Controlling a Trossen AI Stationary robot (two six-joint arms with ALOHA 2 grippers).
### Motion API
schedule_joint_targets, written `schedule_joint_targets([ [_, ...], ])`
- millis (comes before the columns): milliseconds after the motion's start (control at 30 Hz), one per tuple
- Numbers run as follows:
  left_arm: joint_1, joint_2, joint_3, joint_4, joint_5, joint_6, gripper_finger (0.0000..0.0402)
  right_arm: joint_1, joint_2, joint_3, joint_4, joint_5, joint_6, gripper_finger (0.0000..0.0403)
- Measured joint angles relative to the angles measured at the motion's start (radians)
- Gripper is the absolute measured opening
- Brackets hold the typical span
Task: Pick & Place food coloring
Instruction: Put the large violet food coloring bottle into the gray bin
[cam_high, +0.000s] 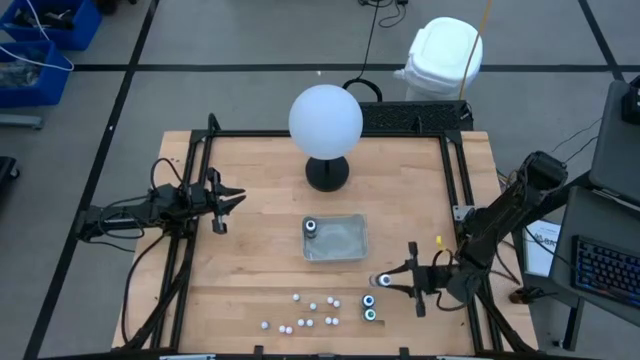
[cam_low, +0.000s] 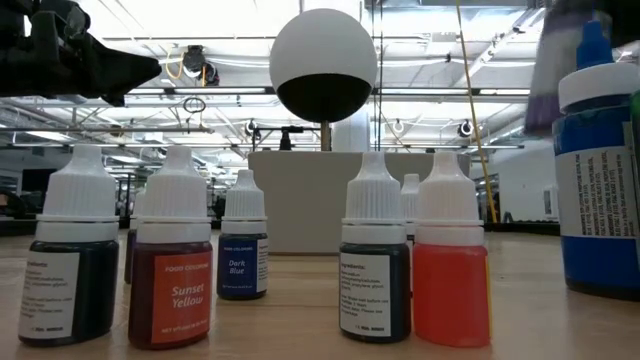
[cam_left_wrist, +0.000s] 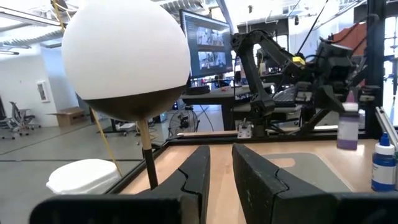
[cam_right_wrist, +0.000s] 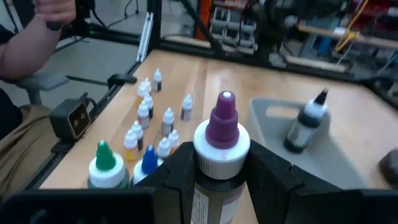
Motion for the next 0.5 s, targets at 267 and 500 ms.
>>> schedule_joint_targets([
  [267,0.000,0.000,0.000,0.000,0.000,0.013,0.0076,-0.150,-0.099,0.000,0.085,-0.061,-0.190,0.0105],
  [500,0.000,0.000,0.000,0.000,0.000,0.018,0.0076,-0.351,-0.082,0.000,0.250,-0.297,-0.293,0.0105],
])
